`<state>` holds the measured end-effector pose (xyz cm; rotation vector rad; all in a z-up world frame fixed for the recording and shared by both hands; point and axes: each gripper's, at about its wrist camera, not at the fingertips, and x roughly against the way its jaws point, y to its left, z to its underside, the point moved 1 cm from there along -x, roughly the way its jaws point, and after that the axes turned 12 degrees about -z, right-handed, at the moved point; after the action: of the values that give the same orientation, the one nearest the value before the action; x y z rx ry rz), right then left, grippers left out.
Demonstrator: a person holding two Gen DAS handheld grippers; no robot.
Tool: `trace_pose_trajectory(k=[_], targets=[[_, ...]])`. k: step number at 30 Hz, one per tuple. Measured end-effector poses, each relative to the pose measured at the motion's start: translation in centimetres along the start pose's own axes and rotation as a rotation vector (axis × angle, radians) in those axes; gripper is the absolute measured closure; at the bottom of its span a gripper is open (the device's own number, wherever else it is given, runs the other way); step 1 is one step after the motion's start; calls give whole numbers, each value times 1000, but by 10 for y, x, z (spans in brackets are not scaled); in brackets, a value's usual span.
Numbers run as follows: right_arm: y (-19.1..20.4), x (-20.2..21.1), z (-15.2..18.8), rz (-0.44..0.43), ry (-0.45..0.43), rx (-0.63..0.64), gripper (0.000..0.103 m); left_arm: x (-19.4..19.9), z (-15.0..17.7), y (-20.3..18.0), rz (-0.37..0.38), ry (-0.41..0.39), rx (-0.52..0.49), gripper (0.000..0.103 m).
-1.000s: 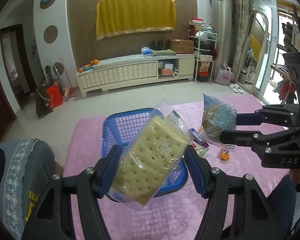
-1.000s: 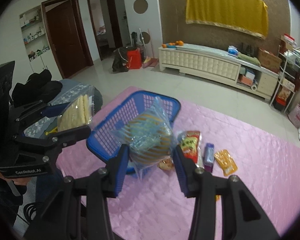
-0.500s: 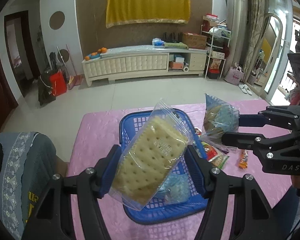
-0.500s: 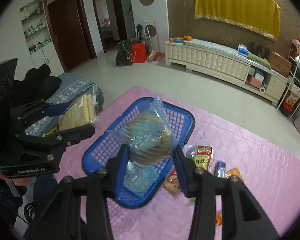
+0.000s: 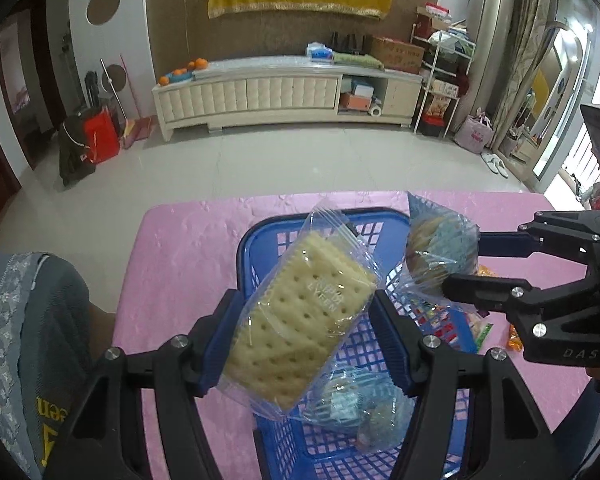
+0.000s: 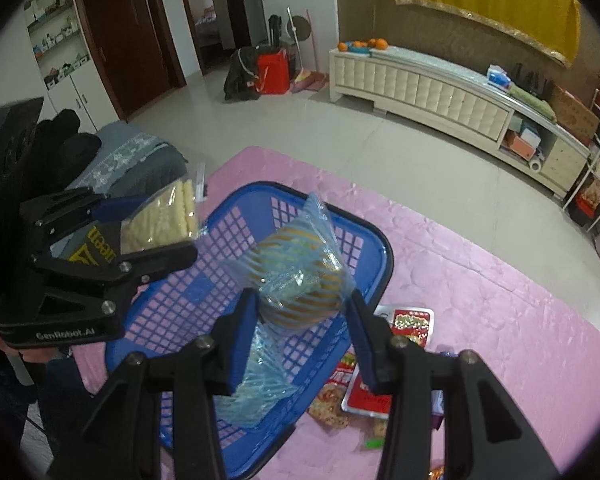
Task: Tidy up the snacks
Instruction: 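Carry cracker pack and striped bag over the basket and open both tools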
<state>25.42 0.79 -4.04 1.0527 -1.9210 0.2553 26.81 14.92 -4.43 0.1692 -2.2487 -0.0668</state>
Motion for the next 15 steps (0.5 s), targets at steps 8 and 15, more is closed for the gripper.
trace_pose_trajectory(k=[8, 15], targets=[[-12, -19, 2, 15, 54, 1, 53, -27, -1, -1, 24, 53, 1, 40], [-16, -22, -4, 32, 67, 20, 53, -33, -9, -4, 26, 56, -1, 40]])
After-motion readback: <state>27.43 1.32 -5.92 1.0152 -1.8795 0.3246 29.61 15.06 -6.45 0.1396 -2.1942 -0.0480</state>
